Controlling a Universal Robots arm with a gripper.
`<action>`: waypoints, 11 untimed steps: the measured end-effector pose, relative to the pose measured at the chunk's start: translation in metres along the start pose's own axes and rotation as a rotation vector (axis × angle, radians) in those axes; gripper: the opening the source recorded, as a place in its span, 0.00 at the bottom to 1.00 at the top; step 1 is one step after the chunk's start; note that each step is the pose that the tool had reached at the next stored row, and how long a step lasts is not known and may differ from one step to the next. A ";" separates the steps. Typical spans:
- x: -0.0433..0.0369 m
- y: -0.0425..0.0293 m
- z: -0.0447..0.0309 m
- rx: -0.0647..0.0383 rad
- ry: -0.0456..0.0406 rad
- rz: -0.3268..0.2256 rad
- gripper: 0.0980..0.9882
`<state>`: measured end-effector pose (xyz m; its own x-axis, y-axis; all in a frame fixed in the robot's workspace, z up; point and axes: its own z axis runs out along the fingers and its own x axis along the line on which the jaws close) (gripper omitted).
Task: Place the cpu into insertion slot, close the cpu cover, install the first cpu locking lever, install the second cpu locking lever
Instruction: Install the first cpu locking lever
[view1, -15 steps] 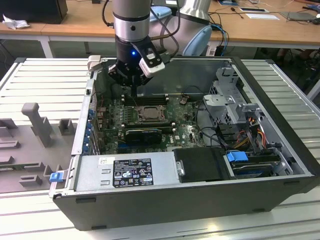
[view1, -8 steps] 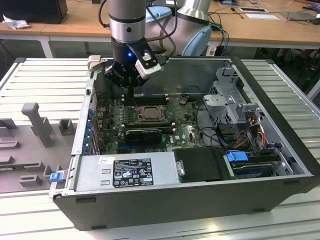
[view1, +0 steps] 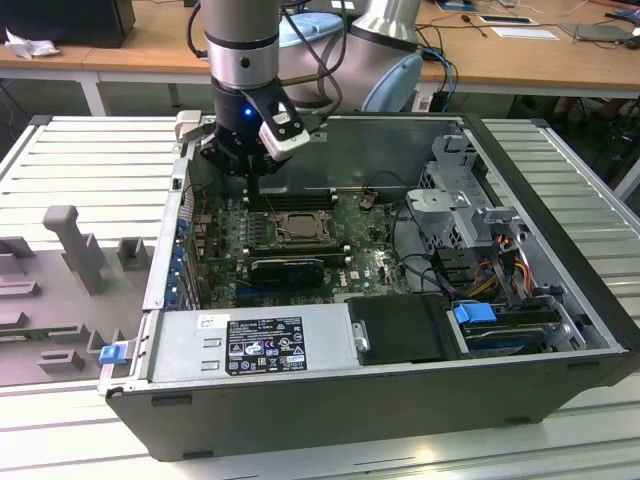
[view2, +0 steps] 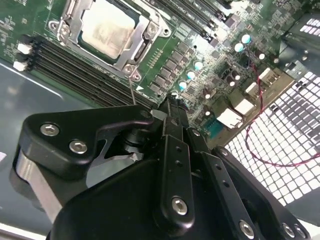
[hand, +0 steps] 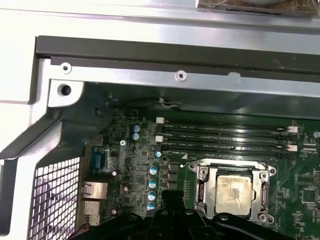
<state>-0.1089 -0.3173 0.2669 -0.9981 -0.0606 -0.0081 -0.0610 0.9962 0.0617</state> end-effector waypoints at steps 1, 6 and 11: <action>0.0013 0.0014 0.0008 0.000 -0.0001 0.000 0.01; 0.0019 0.0110 0.0047 0.000 0.0000 -0.001 0.01; 0.0014 0.0201 0.0071 0.000 -0.0001 -0.001 0.01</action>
<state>-0.1115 -0.2969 0.2610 -0.9981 -0.0613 -0.0082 -0.0617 0.9962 0.0621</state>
